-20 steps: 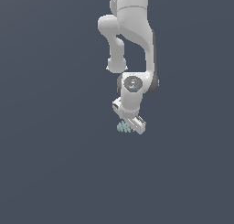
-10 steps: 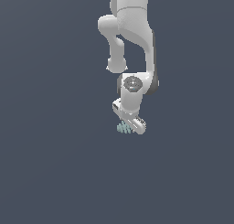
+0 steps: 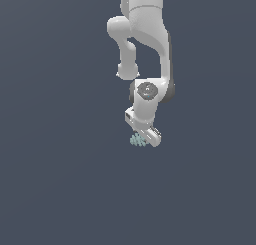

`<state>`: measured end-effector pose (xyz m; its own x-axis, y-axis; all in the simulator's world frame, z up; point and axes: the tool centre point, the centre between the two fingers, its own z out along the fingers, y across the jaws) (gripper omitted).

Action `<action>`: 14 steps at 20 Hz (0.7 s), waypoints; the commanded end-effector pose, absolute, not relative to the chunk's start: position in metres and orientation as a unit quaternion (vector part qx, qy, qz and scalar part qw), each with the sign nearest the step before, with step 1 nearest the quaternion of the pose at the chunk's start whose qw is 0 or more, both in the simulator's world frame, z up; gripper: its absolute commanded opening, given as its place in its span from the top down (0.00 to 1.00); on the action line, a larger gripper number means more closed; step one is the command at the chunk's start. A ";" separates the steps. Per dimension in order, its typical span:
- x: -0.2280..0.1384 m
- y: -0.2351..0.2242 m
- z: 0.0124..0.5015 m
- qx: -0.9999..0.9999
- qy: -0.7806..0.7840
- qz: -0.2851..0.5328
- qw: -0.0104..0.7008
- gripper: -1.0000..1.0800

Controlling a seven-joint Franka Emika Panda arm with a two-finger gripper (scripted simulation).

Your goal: Pick up the object and move it to a goal position.

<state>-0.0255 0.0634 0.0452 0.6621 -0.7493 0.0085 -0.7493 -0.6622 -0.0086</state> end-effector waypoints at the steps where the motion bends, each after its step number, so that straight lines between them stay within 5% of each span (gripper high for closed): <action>1: -0.027 0.074 0.050 -0.912 0.410 -0.005 0.002 1.00; 14: -0.039 0.192 0.103 -0.913 0.408 -0.002 0.000 1.00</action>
